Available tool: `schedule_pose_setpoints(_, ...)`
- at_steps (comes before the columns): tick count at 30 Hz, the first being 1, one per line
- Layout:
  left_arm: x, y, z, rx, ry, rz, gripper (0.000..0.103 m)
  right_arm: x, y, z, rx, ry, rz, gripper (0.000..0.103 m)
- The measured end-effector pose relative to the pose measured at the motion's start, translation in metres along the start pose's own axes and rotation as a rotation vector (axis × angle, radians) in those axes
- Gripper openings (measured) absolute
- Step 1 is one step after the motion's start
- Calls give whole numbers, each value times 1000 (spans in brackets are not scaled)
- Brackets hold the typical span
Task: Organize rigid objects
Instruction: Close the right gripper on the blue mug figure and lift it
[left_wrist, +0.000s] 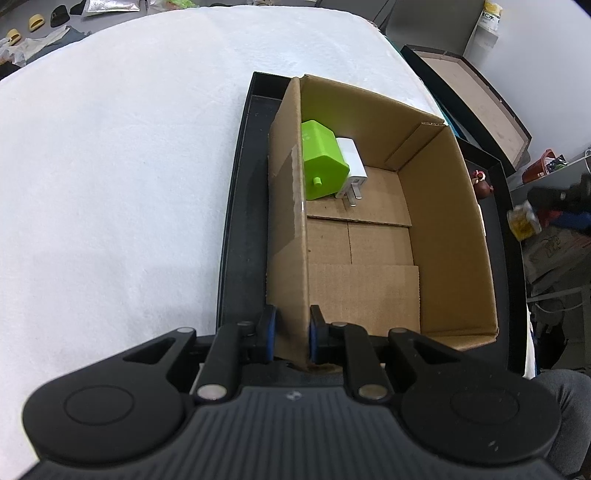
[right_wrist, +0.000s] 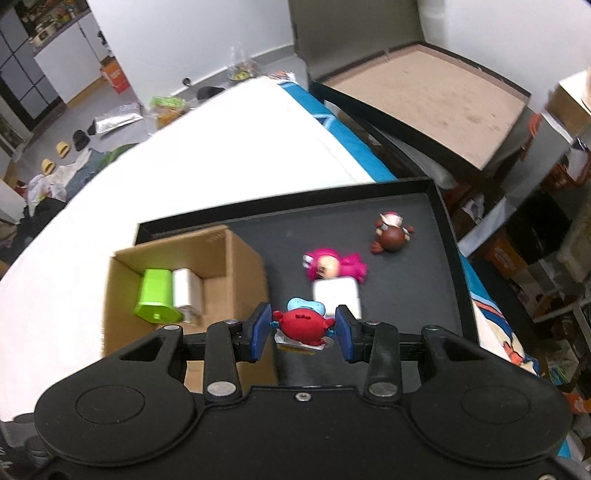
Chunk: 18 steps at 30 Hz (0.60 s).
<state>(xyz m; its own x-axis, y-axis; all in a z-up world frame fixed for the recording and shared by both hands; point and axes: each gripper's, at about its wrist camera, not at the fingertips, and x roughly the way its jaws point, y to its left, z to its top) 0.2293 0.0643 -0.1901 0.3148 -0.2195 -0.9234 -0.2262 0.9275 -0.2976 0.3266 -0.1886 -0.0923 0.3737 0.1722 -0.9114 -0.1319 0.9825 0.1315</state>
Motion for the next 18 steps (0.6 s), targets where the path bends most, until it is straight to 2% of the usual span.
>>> schedule_pose_setpoints(8, -1, 1, 0, 5, -3, -4, 17, -3, 32, 13, -43, -23, 34, 38)
schedule_pose_setpoints(18, -1, 3, 1, -1, -5, -17, 17, 14, 68, 17, -109, -2, 36, 38)
